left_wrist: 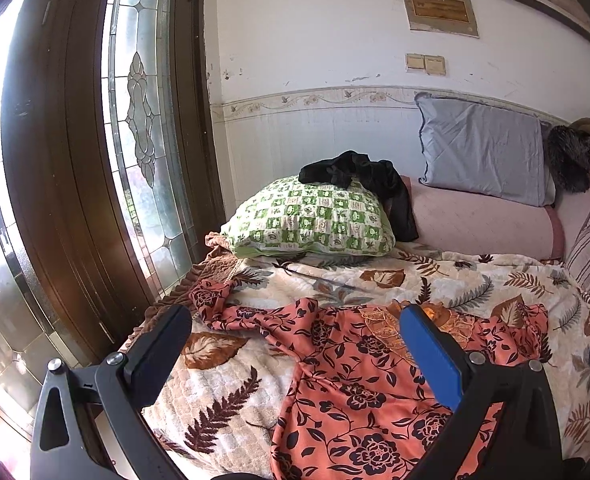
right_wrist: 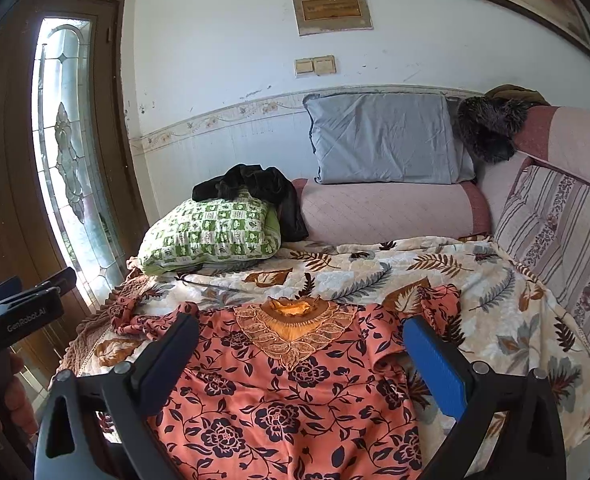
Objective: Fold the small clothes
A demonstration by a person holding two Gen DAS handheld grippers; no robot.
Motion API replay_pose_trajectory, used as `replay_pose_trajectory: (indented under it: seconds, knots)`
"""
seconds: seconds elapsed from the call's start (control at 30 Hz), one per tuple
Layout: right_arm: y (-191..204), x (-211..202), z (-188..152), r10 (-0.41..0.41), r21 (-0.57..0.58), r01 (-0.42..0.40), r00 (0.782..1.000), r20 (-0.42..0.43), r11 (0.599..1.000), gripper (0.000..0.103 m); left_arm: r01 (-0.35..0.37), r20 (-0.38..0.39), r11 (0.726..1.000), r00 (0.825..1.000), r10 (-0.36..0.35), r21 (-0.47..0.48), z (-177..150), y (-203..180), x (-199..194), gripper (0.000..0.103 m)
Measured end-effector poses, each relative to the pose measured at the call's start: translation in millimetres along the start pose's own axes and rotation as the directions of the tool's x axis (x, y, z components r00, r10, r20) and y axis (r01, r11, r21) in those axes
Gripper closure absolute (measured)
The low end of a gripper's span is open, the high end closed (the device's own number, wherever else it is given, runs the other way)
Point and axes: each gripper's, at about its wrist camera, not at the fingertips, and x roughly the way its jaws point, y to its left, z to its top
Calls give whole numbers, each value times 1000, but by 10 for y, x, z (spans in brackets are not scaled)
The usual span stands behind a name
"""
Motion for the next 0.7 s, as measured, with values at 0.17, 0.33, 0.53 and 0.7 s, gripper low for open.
replay_pose_trajectory:
  seconds: [0.17,0.33,0.53,0.7]
  knots:
    - [-58,-81,18,-33,2,33,998,51,999,0,8,2,1000,1000,-8,15,-5,-73,-17,0]
    - [-90,-186,50,-29,-9,31,993,116,999,0,14,5,1000,1000,-14,25,-6,-126,-30,0]
    - [-145,-186,16,46,27,-50,991,127,998,0,17,11,999,1000,-17,38,-3,-169,-44,0]
    - [-219,-120,-48,92,8,-94,987,132,996,0,14,8,999,1000,-15,46,-8,-204,-22,0]
